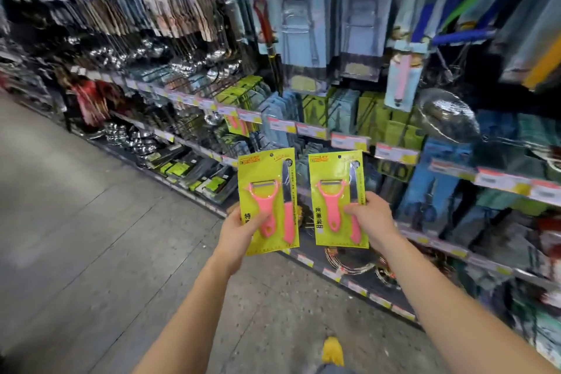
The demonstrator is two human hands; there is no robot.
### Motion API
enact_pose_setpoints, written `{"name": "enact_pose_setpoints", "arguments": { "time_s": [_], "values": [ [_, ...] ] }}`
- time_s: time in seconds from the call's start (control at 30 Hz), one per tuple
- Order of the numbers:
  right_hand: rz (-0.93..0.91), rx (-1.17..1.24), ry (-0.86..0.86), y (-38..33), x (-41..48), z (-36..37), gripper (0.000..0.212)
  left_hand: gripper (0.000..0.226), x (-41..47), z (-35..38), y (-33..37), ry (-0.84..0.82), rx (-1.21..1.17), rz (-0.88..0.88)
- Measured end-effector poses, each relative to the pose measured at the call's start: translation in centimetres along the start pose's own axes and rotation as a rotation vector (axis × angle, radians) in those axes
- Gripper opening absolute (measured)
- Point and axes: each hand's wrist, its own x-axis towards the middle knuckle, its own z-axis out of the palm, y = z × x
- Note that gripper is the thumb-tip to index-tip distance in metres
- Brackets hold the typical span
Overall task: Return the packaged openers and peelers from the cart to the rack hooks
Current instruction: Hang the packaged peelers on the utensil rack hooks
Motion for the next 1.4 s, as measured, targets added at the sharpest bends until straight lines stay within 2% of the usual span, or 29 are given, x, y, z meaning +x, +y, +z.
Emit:
{"name": "enact_pose_setpoints", "arguments": {
  "time_s": [0.13, 0.17, 0.23, 0.27, 0.33, 0.37, 0.53, 0.67, 0.8, 0.93, 1.03, 1.13, 1.27, 1.4],
  "values": [
    [0.032, 0.045, -0.047, -2.0, 5.1, 5.2, 0.013, 0.022, 5.3, -1.9, 1.3, 0.043, -0.019, -0.044],
    [0.023, 0.052, -0.063, -2.6, 6.0, 6.4, 0.016, 0.021, 6.6, -2.3, 1.8, 0.054, -0.028, -0.051],
    [0.006, 0.043, -0.098, -3.1, 8.4, 8.5, 0.035, 0.021, 8.9, -3.3, 2.5, 0.071, -0.029, -0.05],
    [0.016, 0.038, -0.113, -3.4, 9.3, 9.5, 0.035, 0.02, 10.0, -4.0, 2.8, 0.079, -0.025, -0.048],
    [0.019, 0.033, -0.143, -4.2, 10.7, 11.5, 0.014, 0.013, 11.8, -5.5, 3.2, 0.104, -0.023, -0.043],
    [0.017, 0.017, -0.159, -4.5, 11.5, 12.5, 0.011, 0.011, 12.7, -6.4, 3.3, 0.118, -0.024, -0.047],
    [0.032, 0.001, -0.189, -6.8, 13.8, 18.4, 0.018, 0.008, 17.2, -11.1, 3.6, 0.164, -0.034, -0.054],
    [0.022, 0.029, -0.209, -8.3, 15.1, 24.3, 0.014, 0.014, 20.6, -15.5, 3.5, 0.13, -0.073, -0.084],
    [0.014, 0.031, -0.161, -9.1, 16.3, 31.3, 0.011, 0.022, 25.0, -21.5, 3.4, 0.068, -0.08, -0.083],
    [0.062, 0.058, -0.096, -10.1, 16.8, 38.5, 0.01, 0.02, 29.3, -28.2, 3.9, -0.018, -0.081, -0.082],
    [0.101, 0.113, -0.037, -11.4, 16.9, 42.9, 0.016, 0.026, 31.9, -32.7, 4.3, -0.065, -0.063, -0.09],
    [0.135, 0.162, 0.012, -12.3, 17.7, 46.0, 0.015, 0.033, 34.6, -36.3, 4.8, -0.106, -0.027, -0.094],
    [0.165, 0.173, 0.081, -13.2, 18.9, 48.4, 0.025, 0.032, 37.5, -39.0, 5.0, -0.15, -0.05, -0.112],
    [0.213, 0.223, 0.077, -14.4, 20.1, 50.5, 0.021, 0.025, 39.5, -40.1, 5.2, -0.177, 0.002, -0.064]
  ]
}}
